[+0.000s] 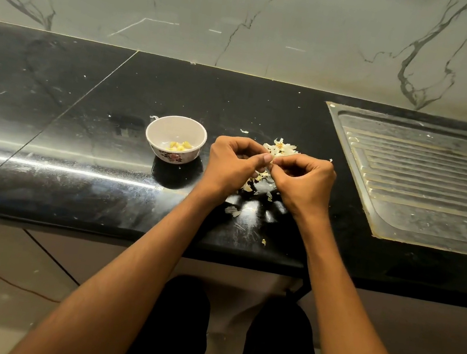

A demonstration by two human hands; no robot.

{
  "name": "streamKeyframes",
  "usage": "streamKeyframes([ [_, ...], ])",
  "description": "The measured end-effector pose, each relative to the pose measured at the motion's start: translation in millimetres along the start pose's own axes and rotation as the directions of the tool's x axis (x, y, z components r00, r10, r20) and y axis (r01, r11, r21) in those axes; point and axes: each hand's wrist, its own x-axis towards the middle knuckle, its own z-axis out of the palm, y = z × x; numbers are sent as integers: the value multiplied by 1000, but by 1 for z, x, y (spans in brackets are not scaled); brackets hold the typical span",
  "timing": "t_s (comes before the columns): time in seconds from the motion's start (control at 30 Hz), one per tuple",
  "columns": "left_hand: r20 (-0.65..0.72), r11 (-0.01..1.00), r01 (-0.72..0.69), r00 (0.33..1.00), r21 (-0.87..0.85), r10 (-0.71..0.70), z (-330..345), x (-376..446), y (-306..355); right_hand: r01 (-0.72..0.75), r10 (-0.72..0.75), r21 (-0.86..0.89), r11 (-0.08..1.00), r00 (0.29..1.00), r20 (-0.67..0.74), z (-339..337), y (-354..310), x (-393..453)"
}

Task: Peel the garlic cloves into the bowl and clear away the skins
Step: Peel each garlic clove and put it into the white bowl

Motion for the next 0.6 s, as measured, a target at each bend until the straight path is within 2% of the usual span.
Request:
streamKeyframes([
  [0.2,-20,1000,16,1000,-25,-17,0,-2,3,-70,73,74,995,997,-39,-1,-3,2],
  [0.4,-13,999,-6,1000,-45,5,0,-1,2,-114,110,173,978,993,31,-1,-4,2],
  [0.6,-16,999,-30,999,-31,30,-1,0,0,-125,120,221,967,992,38,-1,-5,1],
])
